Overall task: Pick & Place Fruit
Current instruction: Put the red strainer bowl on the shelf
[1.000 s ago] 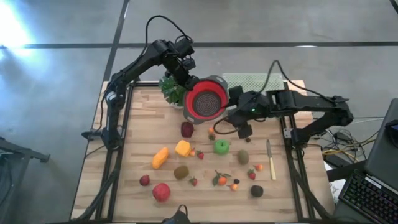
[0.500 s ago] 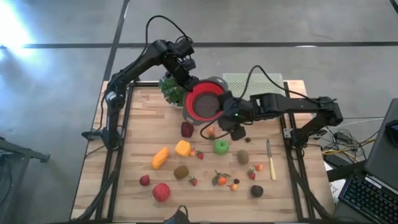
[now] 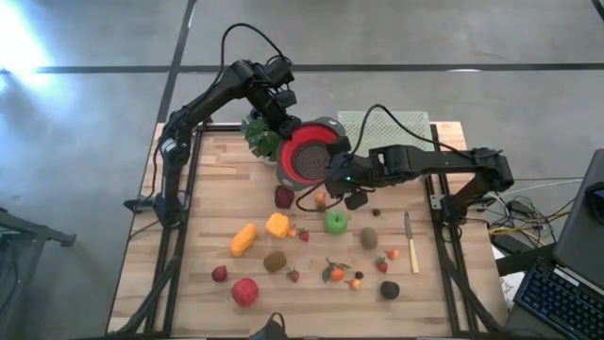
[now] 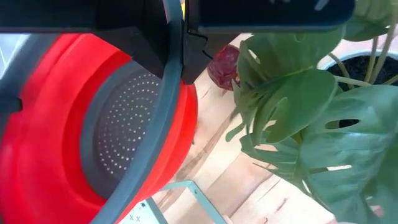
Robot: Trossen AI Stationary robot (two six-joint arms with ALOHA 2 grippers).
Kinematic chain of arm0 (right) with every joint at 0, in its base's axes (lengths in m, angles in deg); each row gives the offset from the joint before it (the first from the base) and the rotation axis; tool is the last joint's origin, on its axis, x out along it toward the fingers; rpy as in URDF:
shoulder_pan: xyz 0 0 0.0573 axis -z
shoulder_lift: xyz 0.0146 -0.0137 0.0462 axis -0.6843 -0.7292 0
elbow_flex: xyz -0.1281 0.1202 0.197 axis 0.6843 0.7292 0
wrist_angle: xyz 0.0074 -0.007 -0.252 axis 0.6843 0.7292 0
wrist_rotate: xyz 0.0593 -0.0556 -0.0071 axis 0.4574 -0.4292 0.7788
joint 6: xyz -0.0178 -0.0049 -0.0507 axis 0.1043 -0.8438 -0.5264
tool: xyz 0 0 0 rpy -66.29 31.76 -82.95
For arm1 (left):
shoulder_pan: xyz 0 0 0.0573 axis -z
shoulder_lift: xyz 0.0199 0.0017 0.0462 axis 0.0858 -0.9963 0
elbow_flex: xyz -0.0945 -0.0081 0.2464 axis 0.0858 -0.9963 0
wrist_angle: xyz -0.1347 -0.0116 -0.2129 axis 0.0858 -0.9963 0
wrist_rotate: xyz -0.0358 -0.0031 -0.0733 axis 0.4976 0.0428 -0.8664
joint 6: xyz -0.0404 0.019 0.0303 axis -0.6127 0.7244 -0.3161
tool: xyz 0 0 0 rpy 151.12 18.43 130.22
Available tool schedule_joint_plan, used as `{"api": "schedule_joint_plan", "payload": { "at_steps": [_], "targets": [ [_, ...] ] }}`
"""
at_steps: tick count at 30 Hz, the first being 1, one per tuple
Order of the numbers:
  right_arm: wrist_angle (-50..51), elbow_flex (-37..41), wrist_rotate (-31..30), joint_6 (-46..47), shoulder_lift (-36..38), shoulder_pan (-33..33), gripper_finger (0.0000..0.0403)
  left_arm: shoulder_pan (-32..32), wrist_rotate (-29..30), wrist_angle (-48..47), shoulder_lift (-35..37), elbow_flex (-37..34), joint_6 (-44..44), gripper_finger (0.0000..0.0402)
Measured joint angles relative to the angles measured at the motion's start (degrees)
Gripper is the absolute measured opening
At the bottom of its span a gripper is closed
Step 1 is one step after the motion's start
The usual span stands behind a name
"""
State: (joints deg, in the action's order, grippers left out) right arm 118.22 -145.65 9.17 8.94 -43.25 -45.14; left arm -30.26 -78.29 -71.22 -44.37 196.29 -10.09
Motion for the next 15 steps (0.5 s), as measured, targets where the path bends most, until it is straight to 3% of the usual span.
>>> {"api": "schedule_joint_plan", "payload": {
  "at_steps": [6,11,15],
  "targets": [
    [1.48,0.01,0.87,-0.69,0.04,-0.07,0.0026,0.04,-0.39,0.64,0.00,0.02,0.05,0.0033],
    [2.06,0.02,1.03,-0.47,0.04,-0.11,0.0015,0.11,-0.53,2.20,0.00,0.02,1.58,0.0030],
    [2.62,0.02,0.85,1.74,0.07,-0.09,0.0014,0.11,-0.83,3.41,0.00,0.04,4.18,0.0069]
  ]
}}
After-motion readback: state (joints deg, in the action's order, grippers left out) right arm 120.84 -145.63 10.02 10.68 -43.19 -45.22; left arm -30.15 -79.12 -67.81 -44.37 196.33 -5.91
